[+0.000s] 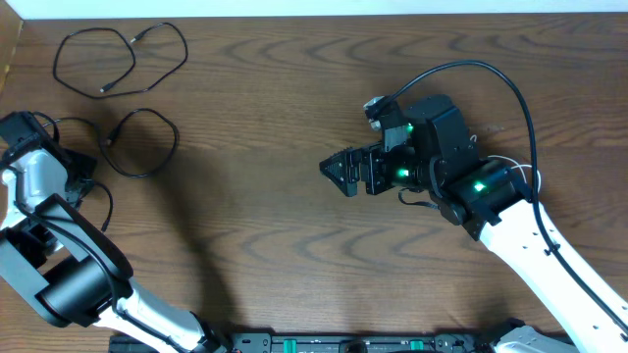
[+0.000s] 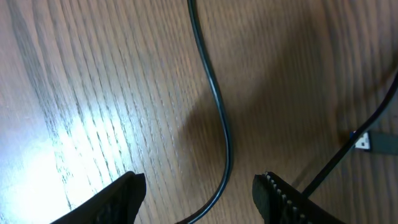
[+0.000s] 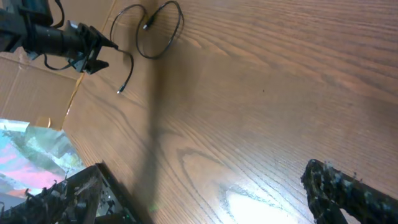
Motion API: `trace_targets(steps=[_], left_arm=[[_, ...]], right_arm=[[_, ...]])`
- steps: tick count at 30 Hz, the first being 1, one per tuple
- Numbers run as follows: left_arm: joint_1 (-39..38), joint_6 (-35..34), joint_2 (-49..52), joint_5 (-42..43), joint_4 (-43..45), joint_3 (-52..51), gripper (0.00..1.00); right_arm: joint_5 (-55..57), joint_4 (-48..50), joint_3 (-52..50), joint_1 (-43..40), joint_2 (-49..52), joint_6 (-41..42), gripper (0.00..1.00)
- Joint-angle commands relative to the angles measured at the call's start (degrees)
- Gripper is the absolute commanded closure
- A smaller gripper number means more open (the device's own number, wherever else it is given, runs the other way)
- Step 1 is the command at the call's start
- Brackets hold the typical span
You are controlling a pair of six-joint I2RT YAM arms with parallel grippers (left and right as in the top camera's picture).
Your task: Untangle cables
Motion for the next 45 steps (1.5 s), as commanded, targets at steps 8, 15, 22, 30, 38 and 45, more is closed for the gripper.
trace_targets(steps=[8, 15, 22, 30, 38, 45], left_arm=[[0.1, 0.8, 5.6, 1.8, 0.2, -1.6, 0.52], [0.1, 0.8, 7.3, 1.8, 0.9, -1.6, 0.47], [0.1, 0.8, 7.4, 6.0, 2.4, -1.6, 0.48], [0.0, 0.8, 7.4, 12.1, 4.2, -1.6, 0.48], [0.0, 0.8, 7.4, 12.0, 4.1, -1.6, 0.54], [-0.4, 0.8, 7.4, 7.8, 3.9, -2.8, 0.65]], right_arm=[[0.3, 0.8, -0.1, 0.3, 0.0, 0.2, 0.01], [0.3, 1.1, -0.1, 0.3, 0.0, 0.2, 0.01], [0.3, 1.7, -0.1, 0.3, 0.0, 0.2, 0.01], [0.3, 1.7, -0.1, 0.3, 0.0, 0.2, 0.00], [0.3, 1.6, -0.1, 0.3, 0.0, 0.2, 0.01], [0.3, 1.6, -0.1, 0.3, 0.0, 0.2, 0.01]])
